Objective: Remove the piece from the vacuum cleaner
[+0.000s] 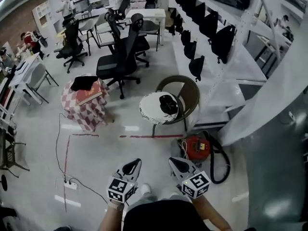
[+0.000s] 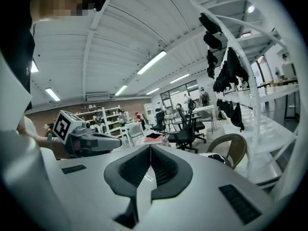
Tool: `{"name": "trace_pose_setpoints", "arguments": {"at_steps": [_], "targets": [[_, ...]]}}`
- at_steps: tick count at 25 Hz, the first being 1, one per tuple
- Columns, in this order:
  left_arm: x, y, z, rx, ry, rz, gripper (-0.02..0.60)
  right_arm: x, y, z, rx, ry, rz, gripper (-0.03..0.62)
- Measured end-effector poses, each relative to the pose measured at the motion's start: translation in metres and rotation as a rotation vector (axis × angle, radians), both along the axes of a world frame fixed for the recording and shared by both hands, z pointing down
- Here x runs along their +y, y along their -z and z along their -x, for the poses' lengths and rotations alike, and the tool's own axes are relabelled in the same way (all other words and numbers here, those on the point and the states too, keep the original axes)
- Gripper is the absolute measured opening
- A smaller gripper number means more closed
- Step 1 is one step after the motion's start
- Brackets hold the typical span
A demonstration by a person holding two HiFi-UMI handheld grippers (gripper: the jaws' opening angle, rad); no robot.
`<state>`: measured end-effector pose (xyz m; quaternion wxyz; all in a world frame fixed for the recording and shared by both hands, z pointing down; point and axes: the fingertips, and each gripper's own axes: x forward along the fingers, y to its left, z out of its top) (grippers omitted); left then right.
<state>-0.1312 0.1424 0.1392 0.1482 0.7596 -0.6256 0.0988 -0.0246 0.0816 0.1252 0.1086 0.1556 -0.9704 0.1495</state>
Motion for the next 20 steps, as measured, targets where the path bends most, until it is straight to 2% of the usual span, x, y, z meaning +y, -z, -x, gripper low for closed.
{"name": "trace_pose_setpoints", "arguments": {"at_steps": [4, 9, 13, 20], "targets": [[-0.027, -0.017, 0.012, 0.015, -0.108, 0.024, 0.018, -0.012, -0.019, 0.001, 0.031, -0.120, 0.016, 0.029], [-0.050, -0.043, 0.007, 0.027, -0.258, 0.080, 0.018, -0.015, -0.045, -0.017, 0.067, -0.292, 0.057, 0.029], [-0.062, -0.066, -0.011, 0.027, -0.372, 0.130, 0.018, -0.013, -0.071, -0.036, 0.094, -0.390, 0.095, 0.029], [-0.093, -0.100, -0.061, 0.024, -0.493, 0.205, 0.020, -0.022, -0.117, -0.079, 0.130, -0.489, 0.165, 0.029]]}}
